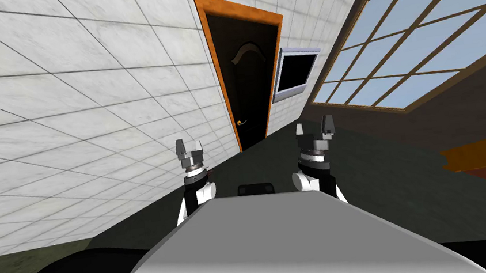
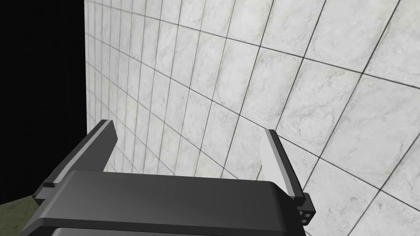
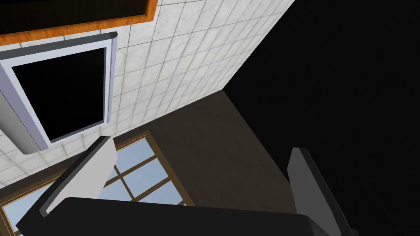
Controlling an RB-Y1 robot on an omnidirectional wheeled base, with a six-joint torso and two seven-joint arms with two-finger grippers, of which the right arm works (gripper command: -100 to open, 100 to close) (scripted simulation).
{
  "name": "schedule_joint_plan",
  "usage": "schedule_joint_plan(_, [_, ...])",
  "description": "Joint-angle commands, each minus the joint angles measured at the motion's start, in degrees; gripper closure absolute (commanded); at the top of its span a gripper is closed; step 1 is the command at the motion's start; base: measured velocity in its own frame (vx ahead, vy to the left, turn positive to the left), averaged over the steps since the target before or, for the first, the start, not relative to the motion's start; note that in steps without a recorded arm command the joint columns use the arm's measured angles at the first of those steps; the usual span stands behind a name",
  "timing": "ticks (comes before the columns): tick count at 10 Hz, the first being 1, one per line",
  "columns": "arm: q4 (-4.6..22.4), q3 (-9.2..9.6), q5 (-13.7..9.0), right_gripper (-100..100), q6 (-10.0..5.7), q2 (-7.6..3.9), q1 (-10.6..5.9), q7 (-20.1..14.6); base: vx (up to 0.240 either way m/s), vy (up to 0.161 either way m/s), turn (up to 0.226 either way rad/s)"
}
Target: Pull the door open
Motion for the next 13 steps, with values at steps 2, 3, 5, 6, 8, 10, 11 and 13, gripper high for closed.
schedule_joint_plan(2, [3.27,0.0,-0.07,-100,-0.16,-1.24,-1.2,-0.44,0.096,0.015,0.088])
schedule_joint_plan(3, [4.11,0.01,-0.09,-100,-0.2,-1.54,-1.5,-0.56,0.131,0.022,0.081])
schedule_joint_plan(5, [7.63,0.01,-0.17,-100,-0.37,-2.75,-2.79,-1.03,0.129,0.021,0.09])
schedule_joint_plan(6, [9.03,0.01,-0.21,-100,-0.44,-3.21,-3.3,-1.22,0.143,0.017,0.102])
schedule_joint_plan(8, [11.97,0.02,-0.27,-100,-0.58,-4.17,-4.37,-1.62,0.096,0.007,0.088])
schedule_joint_plan(10, [13.55,0.02,-0.31,-100,-0.66,-4.67,-4.95,-1.83,0.076,0.014,0.061])
schedule_joint_plan(11, [15.26,0.02,-0.35,-100,-0.74,-5.2,-5.57,-2.07,0.051,0.003,0.079])
schedule_joint_plan(13, [18.71,0.03,-0.43,-100,-0.91,-6.26,-6.83,-2.53,0.075,0.0,0.09])
